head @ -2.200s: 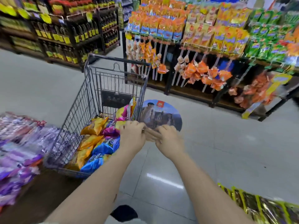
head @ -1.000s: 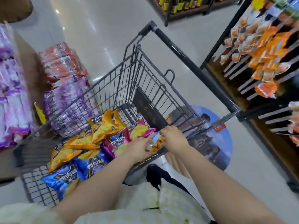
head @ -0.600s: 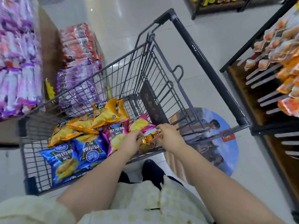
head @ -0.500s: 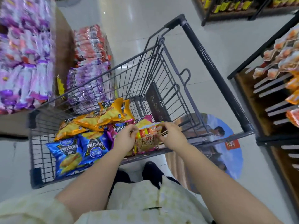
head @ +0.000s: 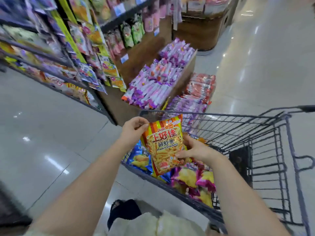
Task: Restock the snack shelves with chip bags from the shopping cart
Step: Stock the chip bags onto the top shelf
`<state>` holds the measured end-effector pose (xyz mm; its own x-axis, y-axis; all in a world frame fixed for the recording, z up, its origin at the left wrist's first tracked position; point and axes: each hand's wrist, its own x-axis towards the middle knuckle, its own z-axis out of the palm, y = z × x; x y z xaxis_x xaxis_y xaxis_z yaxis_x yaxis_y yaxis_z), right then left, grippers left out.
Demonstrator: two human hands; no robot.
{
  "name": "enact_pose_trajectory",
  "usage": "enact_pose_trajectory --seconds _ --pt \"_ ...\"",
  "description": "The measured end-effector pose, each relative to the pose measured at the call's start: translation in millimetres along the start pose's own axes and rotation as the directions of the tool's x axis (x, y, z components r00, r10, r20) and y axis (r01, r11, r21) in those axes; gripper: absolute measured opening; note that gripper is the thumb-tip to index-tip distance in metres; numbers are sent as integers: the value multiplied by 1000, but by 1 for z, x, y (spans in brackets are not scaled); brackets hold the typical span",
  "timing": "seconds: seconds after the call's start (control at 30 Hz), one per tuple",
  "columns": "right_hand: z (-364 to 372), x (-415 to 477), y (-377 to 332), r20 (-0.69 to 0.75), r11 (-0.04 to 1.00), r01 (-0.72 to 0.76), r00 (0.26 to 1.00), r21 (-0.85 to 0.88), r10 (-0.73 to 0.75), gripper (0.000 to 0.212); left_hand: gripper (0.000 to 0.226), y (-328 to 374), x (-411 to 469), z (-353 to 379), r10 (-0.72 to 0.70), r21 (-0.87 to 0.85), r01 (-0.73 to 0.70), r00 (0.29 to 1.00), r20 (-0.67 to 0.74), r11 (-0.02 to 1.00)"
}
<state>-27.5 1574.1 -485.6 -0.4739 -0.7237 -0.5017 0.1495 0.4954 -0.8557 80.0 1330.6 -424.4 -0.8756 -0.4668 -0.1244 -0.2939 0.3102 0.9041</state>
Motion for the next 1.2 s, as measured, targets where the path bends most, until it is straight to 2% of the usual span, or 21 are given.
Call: enact_pose_trajectory --seconds 0.07,0.17,0.23,0.3,0.4,0.47,0.57,0.67,0.8,0.97,1.03,1.13,1.2 --pt "29 24 -35 48 999 44 998 32 -46 86 11 -9 0 -43 -91 -157 67 985 -145 985" --pt "81 60 -92 34 992 120 992 40 -122 69 28 -22 -2 -107 -270 -411 131 914 -302 902" --pt "116 87 -137 -16 980 191 982 60 -191 55 28 -35 -5 -152 -348 -609 91 882 -319 788" --pt "150 118 -185 -70 971 234 971 49 -230 54 35 -48 -8 -198 -354 -673 45 875 -330 738" --pt "201 168 -260 -115 950 308 946 44 -302 63 59 -62 -4 -270 -310 -598 63 896 -319 799" --pt "239 194 -315 -109 939 344 934 19 -340 75 57 -67 9 -322 -271 -547 58 909 -317 835" --pt "294 229 -395 -78 916 402 913 -3 -401 58 53 -63 33 -409 -224 -490 -3 886 -406 872" --pt "339 261 -476 -60 872 490 870 7 -489 57 49 -51 59 -503 -181 -466 -72 861 -475 882" --pt "378 292 -581 -112 810 586 806 14 -581 58 58 -20 94 -613 -115 -373 -115 833 -540 921" --pt "402 331 -681 -168 747 665 733 -26 -659 58 82 18 141 -709 -42 -304 -169 812 -582 937" --pt "402 348 -713 -189 723 690 706 -37 -683 55 77 30 164 -737 -7 -290 -198 815 -579 936" --pt "401 383 -750 -204 694 719 674 -41 -710 54 54 39 204 -771 43 -283 -252 812 -582 925" --pt "399 410 -773 -218 677 735 654 -45 -724 52 52 41 236 -794 57 -284 -273 807 -588 919"
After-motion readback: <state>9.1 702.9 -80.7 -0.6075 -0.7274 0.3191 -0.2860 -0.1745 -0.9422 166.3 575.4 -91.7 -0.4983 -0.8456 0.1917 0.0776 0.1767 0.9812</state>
